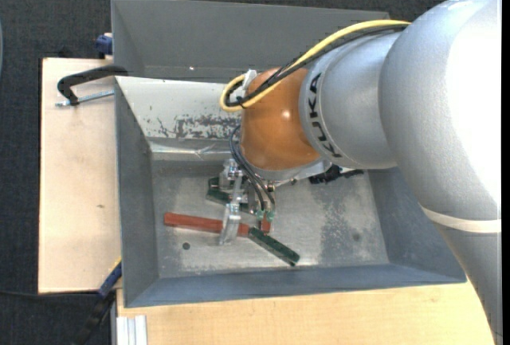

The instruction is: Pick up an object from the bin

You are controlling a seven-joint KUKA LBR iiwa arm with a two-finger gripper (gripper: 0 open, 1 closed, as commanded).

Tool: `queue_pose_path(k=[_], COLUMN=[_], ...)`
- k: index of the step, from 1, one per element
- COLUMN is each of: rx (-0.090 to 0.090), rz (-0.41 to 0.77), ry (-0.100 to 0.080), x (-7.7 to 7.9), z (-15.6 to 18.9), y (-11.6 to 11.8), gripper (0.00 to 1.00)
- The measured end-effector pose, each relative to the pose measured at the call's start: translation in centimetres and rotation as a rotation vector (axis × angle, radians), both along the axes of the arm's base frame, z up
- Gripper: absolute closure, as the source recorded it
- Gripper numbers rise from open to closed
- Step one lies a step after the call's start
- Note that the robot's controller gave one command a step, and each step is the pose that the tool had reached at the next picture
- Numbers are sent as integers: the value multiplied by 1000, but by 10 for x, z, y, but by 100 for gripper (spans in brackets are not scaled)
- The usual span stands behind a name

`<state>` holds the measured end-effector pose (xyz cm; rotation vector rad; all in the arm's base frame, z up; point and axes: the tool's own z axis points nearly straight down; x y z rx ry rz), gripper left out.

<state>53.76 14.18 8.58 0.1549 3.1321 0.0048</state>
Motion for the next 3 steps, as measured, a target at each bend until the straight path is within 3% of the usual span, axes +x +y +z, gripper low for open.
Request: queue_pose_path(k=[1, 2, 3], rx=[0, 0, -1], rz=[22, 22, 44], ry=[-12, -12, 2], x=[-7, -7, 16], z=[-9, -9, 123], y=[-32, -32, 9], gripper=[100, 100, 100])
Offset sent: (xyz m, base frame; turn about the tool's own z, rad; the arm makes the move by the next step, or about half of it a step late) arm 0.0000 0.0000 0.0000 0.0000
